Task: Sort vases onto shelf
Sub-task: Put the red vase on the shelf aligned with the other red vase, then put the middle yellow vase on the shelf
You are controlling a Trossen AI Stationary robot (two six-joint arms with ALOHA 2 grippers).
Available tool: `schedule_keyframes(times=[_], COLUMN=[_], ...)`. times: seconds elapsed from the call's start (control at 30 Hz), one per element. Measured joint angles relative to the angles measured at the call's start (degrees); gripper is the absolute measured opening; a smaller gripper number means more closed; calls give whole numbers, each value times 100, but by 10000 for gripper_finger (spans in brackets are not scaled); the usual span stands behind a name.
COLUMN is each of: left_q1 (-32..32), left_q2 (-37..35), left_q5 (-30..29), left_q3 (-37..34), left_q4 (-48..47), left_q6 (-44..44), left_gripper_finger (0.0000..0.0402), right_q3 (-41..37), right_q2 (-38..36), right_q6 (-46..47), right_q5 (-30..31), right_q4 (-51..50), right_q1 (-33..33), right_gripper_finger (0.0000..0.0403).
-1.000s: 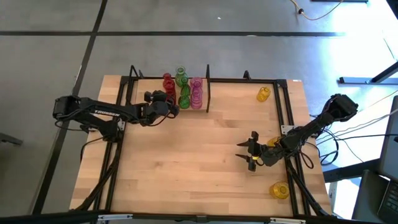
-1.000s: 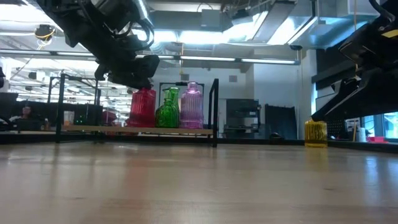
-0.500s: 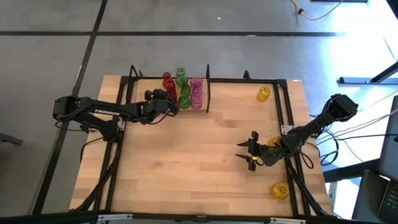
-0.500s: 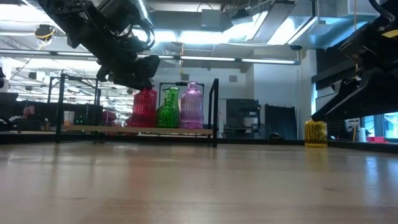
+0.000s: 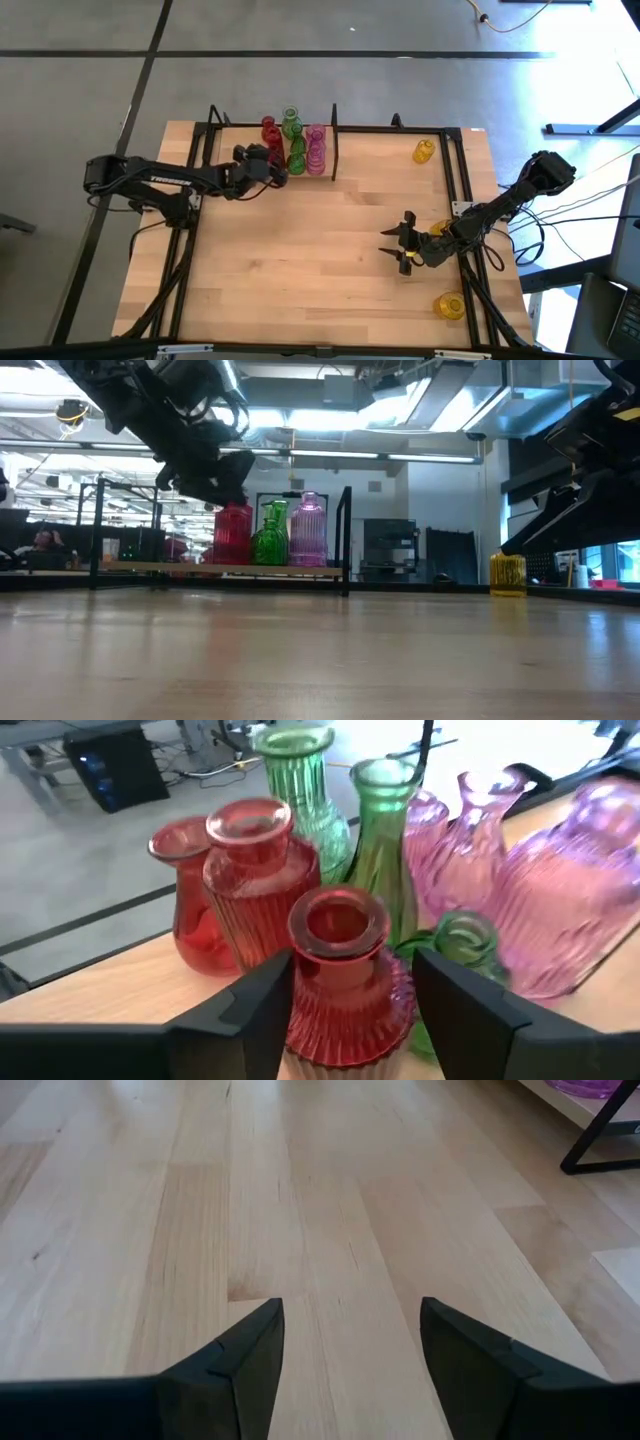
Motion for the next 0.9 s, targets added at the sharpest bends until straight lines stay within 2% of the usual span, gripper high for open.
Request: schedule_keyframes(times=[0.13,0.37,0.43,0.6,0.9], left_q1=[-37,-464,-649,-780,-945], left_q2=[-394,-1194,-1359,-1579,-1901], left_q5=[201,947,905,326,337], left_q3=[0,0,0,2,2], left_q4=[-7,17,17,15,64], left_q6=[1,363,471,781,1170], left_gripper_finger=[198,197,197,197,196], right_q3=[0,-1,-2,-2,-1], right_q2=[0,0,0,0,0], right_q6=[0,-14,-16,-16,-19], right_q5=[1,1,2,42,143], right_q4=[0,0,0,2,2], right_q1=[0,0,0,0,0], right_gripper_finger=[216,216,216,216,216])
